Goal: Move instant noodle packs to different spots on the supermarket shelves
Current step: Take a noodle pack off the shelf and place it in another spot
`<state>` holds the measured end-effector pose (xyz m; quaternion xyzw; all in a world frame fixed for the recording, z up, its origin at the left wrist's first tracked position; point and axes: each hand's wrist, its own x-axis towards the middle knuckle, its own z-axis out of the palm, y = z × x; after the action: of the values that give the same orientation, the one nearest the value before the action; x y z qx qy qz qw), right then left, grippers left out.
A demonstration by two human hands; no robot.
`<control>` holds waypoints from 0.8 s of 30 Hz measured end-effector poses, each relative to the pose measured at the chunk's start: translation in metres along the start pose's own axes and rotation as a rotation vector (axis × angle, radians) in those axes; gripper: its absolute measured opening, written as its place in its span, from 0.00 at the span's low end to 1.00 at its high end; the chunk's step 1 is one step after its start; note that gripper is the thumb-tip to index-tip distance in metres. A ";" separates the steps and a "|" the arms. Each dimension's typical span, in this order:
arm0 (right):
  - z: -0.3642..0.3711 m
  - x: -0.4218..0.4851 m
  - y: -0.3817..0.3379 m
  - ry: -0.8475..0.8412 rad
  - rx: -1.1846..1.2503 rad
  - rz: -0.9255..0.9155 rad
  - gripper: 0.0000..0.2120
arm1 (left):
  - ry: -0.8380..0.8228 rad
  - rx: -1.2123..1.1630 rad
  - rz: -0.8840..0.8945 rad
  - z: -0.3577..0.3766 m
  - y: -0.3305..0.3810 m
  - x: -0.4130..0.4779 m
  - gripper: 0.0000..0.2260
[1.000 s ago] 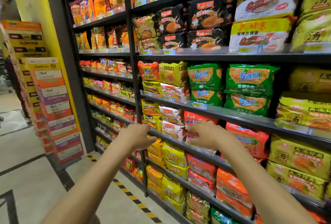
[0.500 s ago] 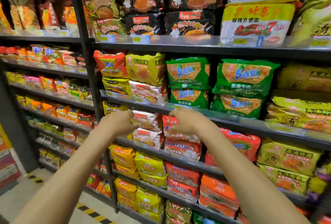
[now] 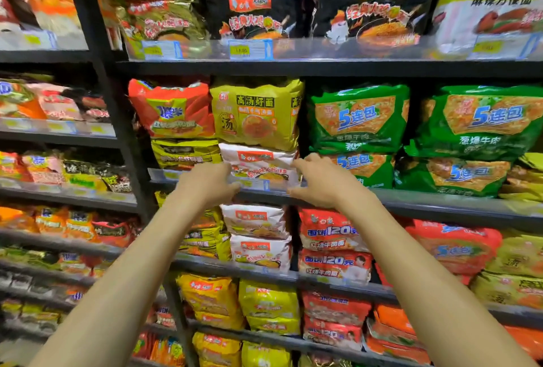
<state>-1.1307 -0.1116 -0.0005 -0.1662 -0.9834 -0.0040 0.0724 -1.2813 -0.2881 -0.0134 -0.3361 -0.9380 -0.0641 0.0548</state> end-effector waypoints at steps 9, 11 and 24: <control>0.018 0.055 -0.015 0.431 0.259 0.144 0.40 | 0.244 -0.347 0.057 0.014 -0.059 0.075 0.21; 0.023 0.066 -0.015 0.497 0.315 0.132 0.42 | 0.299 -0.448 0.093 0.018 -0.067 0.086 0.21; 0.060 0.121 -0.010 0.805 0.495 0.074 0.42 | 0.643 -0.816 0.329 0.045 -0.061 0.137 0.35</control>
<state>-1.2560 -0.0797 -0.0420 -0.1643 -0.8420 0.1690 0.4853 -1.4281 -0.2428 -0.0428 -0.4359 -0.7080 -0.5130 0.2131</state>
